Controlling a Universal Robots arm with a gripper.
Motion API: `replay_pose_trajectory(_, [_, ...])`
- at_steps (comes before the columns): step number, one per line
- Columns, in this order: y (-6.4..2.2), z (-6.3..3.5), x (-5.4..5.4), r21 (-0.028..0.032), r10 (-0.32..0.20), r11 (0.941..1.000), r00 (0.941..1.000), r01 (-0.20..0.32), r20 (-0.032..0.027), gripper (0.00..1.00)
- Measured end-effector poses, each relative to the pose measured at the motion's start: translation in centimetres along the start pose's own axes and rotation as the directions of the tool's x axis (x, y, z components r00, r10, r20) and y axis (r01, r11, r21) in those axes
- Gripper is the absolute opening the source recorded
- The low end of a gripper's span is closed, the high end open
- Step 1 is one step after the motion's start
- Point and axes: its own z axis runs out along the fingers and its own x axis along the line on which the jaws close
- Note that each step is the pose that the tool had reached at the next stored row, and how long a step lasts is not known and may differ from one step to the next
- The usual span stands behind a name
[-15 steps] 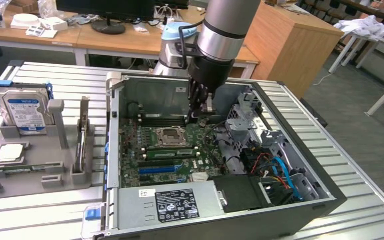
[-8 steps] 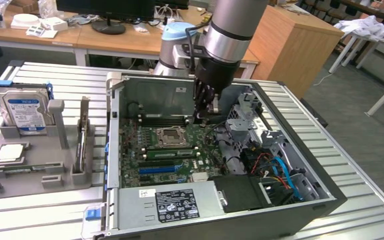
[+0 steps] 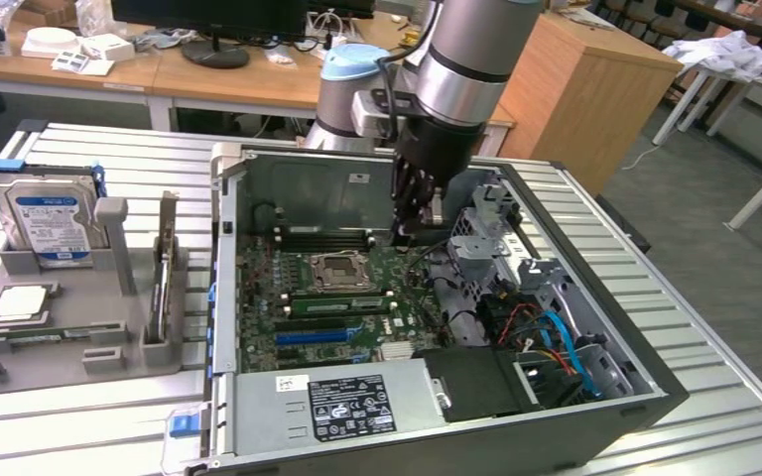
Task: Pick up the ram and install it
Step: 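Press down the ram until it locks into place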
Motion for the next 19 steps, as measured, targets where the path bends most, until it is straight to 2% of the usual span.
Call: replay_pose_trajectory(19, [-0.31, 0.11, -0.01, 0.0002, 0.0, 1.0, 1.0, 0.0, 0.0004, 0.11])
